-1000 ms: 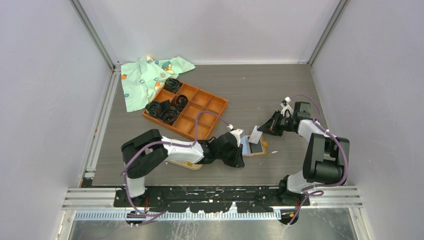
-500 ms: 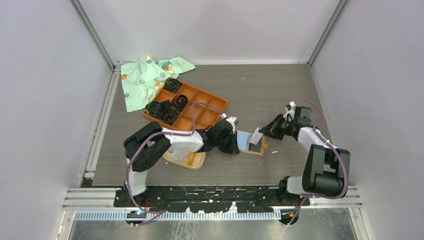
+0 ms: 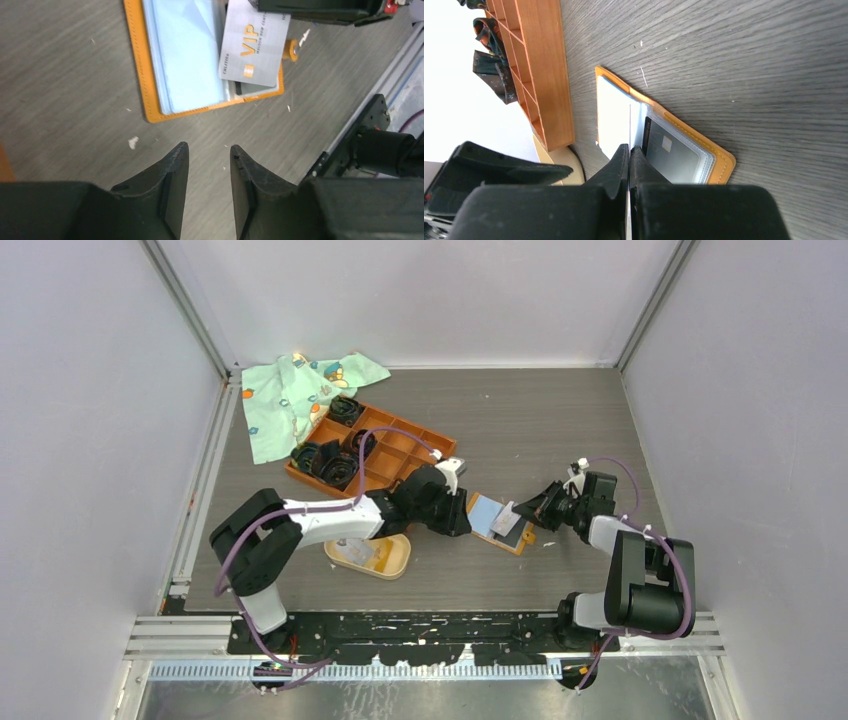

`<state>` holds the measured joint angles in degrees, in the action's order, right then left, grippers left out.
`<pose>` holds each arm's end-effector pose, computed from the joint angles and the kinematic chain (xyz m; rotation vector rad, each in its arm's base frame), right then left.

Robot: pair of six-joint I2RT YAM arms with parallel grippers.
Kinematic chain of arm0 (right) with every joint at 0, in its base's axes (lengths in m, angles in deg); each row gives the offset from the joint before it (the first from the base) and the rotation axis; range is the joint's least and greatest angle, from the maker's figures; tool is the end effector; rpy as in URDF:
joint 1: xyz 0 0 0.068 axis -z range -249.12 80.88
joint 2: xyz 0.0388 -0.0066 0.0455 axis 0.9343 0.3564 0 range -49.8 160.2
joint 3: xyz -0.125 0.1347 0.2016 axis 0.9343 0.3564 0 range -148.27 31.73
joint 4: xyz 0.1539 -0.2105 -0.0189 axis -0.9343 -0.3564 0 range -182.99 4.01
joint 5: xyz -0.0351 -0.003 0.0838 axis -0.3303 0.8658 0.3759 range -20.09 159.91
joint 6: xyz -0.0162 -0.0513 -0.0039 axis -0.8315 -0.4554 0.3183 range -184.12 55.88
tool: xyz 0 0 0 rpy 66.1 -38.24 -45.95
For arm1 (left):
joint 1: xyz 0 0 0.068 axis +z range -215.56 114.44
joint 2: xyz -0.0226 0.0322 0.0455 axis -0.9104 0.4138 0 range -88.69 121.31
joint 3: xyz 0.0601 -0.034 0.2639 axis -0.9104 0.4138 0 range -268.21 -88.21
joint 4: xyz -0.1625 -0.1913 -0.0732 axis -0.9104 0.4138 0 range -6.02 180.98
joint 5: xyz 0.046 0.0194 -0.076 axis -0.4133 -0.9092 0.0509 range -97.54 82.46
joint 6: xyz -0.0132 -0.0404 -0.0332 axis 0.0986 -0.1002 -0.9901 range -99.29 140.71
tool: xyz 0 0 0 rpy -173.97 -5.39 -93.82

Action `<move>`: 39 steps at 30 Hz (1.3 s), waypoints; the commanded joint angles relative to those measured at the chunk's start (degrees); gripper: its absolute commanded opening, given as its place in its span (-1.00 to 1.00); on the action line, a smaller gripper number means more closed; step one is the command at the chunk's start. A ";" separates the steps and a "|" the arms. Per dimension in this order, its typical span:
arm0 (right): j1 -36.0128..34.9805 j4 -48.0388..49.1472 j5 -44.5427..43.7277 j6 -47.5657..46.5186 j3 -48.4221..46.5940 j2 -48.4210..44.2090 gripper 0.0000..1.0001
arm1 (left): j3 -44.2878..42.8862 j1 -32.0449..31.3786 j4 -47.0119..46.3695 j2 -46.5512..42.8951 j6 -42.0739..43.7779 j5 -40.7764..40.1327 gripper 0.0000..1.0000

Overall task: Put the credit cards into the card holder
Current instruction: Insert the credit card into the card holder.

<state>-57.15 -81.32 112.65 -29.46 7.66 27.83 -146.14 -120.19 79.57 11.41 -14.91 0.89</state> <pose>0.2232 -0.0226 0.1344 0.6187 2.3140 1.0839 0.2125 -0.3084 0.1865 0.4862 2.3740 -0.9675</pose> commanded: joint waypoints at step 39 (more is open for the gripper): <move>-0.29 14.70 3.56 4.46 3.34 5.46 -0.87 | -11.86 3.57 8.04 12.89 1.58 6.07 -0.20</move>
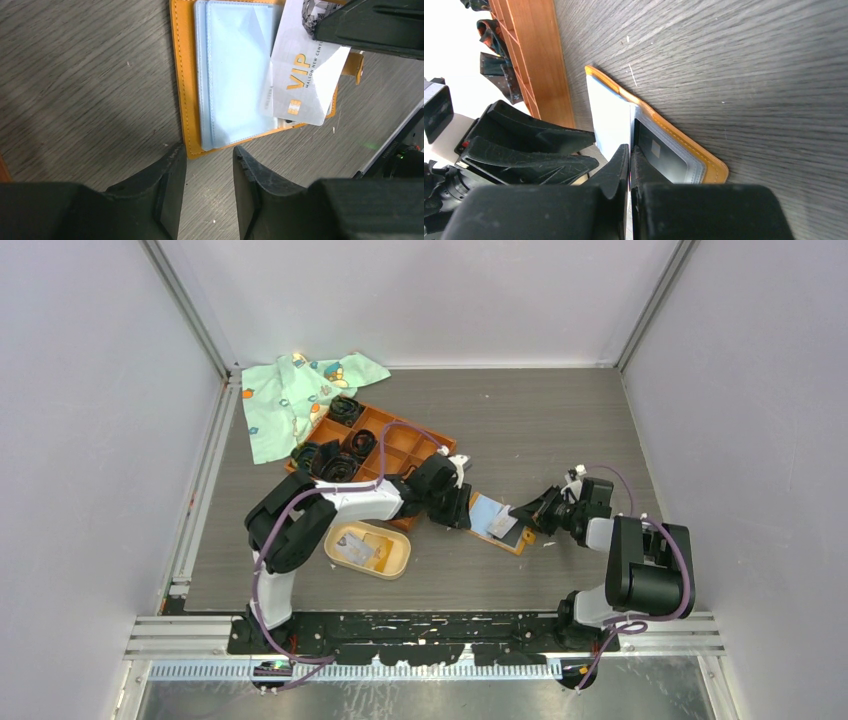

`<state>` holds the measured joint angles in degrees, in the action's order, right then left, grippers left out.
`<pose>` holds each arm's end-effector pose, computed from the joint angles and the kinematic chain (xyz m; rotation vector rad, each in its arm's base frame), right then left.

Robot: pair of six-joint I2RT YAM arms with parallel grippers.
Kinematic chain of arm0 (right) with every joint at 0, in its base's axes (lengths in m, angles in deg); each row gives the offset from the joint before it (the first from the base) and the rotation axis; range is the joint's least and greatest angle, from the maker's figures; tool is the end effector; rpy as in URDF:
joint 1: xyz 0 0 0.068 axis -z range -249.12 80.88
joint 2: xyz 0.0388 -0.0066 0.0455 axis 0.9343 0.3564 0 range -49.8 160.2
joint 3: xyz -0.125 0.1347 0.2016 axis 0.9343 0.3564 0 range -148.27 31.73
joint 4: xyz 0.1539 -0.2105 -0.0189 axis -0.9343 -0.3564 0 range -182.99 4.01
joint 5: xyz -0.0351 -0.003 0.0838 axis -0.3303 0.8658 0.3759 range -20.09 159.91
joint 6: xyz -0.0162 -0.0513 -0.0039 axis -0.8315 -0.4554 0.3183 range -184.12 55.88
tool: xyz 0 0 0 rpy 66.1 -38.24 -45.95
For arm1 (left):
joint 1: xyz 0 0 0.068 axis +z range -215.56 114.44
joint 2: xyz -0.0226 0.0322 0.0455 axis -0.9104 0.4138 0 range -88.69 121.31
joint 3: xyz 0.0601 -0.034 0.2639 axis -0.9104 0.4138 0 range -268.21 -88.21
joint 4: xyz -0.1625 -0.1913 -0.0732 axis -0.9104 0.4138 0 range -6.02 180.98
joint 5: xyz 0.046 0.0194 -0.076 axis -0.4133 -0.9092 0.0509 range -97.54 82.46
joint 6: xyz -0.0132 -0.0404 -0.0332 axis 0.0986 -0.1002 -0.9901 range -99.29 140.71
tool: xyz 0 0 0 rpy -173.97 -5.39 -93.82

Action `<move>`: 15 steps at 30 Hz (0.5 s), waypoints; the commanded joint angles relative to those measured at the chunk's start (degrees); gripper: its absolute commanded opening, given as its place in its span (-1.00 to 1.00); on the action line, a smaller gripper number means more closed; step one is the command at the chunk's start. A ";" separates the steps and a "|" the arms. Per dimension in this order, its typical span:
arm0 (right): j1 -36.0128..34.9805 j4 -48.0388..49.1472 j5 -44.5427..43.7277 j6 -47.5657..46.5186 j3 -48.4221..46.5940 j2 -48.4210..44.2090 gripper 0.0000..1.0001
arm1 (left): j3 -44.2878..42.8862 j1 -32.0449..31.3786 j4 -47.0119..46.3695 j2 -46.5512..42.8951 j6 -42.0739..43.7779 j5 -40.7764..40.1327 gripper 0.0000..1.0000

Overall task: Put the credit cards into the card holder
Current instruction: Insert the credit card into the card holder.

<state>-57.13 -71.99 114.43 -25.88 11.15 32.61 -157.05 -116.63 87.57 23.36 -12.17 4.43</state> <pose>0.2208 -0.0213 0.1139 0.6641 2.2934 1.1465 0.2539 -0.3261 0.1548 0.5125 2.5254 -0.8826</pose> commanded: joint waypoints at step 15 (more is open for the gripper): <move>-0.48 -0.51 4.81 -2.97 -3.78 2.34 -0.75 | -0.68 -0.30 -2.95 1.32 -3.57 5.73 -0.22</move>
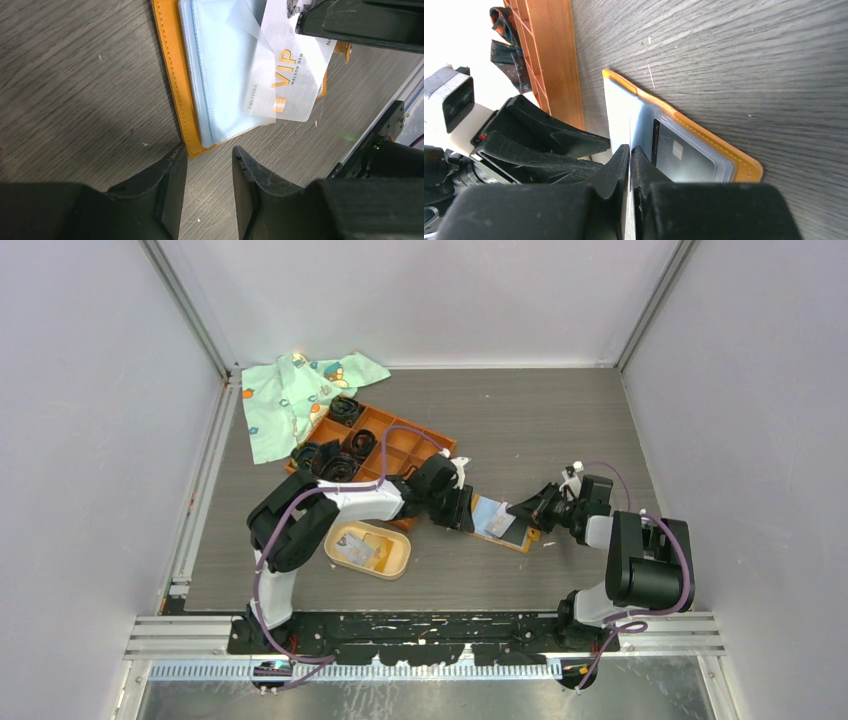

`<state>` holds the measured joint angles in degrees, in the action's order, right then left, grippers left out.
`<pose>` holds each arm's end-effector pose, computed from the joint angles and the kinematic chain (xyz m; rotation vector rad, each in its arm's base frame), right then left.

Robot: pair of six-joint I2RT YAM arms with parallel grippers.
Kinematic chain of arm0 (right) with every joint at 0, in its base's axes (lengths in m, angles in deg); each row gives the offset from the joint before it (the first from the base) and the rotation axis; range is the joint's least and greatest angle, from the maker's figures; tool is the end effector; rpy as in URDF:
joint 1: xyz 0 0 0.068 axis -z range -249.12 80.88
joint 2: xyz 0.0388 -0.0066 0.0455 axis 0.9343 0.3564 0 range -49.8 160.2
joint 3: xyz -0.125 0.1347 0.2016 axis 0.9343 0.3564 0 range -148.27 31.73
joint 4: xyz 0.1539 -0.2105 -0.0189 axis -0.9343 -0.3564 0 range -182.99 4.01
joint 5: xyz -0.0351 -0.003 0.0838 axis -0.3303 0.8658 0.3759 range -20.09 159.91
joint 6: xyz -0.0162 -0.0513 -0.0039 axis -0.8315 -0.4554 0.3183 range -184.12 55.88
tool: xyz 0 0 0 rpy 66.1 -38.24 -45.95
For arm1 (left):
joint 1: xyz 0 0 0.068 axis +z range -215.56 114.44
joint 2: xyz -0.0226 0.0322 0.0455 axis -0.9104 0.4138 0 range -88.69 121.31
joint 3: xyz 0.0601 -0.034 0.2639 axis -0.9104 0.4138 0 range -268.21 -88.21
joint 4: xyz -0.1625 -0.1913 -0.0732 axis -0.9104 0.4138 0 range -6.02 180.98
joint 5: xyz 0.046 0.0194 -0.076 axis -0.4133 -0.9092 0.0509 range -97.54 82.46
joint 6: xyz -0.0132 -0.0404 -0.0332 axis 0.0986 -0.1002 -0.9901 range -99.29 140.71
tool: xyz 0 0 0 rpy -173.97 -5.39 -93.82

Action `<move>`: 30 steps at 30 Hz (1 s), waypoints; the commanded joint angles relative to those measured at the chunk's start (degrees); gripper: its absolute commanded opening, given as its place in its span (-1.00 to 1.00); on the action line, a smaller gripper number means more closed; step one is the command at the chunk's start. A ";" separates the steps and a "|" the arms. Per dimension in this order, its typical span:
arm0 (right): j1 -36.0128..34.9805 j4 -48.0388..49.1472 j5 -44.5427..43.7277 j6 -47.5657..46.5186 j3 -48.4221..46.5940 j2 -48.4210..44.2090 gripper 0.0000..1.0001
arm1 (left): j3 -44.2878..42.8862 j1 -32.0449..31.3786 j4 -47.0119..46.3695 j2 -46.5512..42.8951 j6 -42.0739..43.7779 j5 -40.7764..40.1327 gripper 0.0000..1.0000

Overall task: Put the credit cards into the card holder
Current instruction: Insert the credit card into the card holder.

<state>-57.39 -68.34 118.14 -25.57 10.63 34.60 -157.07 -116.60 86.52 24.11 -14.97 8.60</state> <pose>0.2269 -0.0200 0.1144 0.5985 2.2648 1.2211 0.2531 -0.3288 0.1516 0.4937 2.5592 -0.9815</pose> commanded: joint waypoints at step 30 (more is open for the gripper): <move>-4.13 -23.49 5.12 -12.06 -17.93 14.66 -0.57 | -5.40 0.20 0.63 2.93 0.51 2.49 -0.23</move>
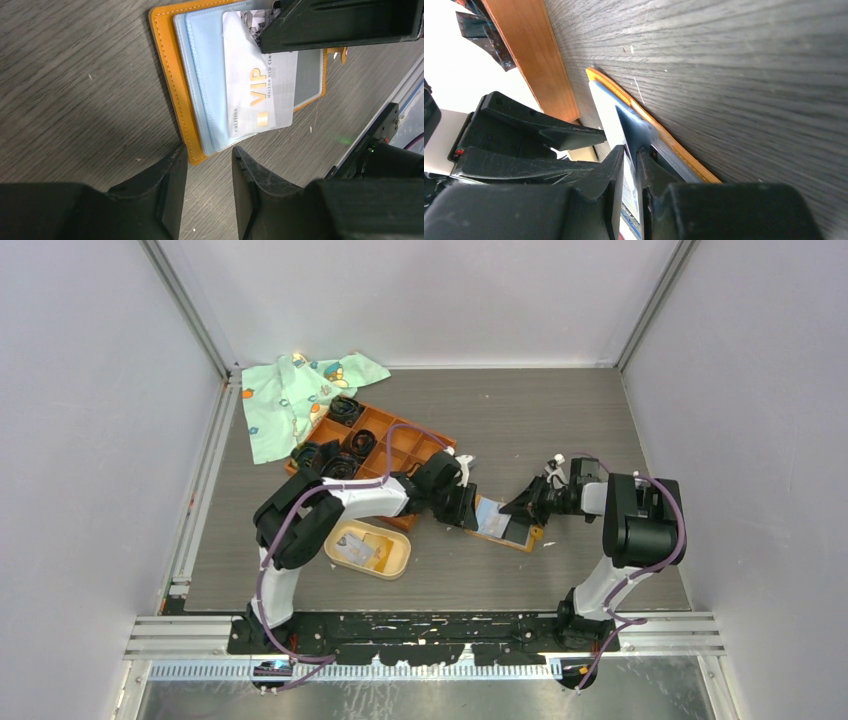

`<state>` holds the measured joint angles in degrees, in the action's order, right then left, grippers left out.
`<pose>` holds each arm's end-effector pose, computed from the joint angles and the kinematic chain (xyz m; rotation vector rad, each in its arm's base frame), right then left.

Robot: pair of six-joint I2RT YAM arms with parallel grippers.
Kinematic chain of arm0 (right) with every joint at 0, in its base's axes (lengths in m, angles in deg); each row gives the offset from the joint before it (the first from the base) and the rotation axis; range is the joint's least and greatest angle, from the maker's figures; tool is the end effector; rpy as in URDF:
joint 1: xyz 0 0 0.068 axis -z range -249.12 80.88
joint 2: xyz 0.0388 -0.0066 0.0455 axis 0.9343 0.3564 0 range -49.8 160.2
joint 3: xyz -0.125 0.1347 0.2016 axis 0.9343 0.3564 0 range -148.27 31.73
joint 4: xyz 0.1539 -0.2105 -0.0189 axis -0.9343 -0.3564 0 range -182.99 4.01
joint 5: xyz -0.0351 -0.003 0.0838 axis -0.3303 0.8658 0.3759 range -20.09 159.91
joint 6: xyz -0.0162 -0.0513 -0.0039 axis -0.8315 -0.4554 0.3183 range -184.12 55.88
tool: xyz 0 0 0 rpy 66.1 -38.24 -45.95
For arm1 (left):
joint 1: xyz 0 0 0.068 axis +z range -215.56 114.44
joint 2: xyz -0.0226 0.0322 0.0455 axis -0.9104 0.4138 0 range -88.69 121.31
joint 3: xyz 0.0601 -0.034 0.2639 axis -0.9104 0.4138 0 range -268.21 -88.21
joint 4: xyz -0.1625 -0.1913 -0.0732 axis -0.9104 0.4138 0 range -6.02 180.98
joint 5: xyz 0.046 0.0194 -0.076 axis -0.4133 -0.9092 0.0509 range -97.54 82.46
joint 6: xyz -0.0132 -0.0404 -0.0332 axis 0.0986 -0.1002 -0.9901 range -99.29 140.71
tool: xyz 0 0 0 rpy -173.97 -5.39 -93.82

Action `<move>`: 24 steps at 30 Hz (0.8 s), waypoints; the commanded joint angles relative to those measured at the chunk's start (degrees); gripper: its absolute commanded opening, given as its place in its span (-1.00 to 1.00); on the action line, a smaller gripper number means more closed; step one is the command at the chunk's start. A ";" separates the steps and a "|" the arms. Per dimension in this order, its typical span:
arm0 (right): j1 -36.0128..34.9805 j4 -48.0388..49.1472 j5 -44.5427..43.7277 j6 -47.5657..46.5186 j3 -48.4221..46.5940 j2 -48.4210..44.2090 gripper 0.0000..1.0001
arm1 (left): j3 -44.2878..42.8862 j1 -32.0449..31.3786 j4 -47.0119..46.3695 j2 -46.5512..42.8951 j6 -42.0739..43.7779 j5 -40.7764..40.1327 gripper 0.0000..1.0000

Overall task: Put the credit cards into the card holder
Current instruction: Insert the credit card into the card holder.

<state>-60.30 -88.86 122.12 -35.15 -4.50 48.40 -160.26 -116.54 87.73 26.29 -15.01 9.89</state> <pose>0.2676 -0.0130 0.1000 0.5653 2.5175 1.3374 0.2598 -0.3375 0.1513 0.5044 2.5679 -1.0034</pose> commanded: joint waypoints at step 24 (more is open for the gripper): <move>-1.69 -6.67 0.22 -5.06 -6.35 3.54 -0.48 | -14.81 -12.67 0.98 1.22 -4.08 -11.48 -0.56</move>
<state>-61.54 -94.48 123.15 -38.77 -9.35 51.98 -171.14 -128.23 91.03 23.39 -16.96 1.24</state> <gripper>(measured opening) 0.260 0.239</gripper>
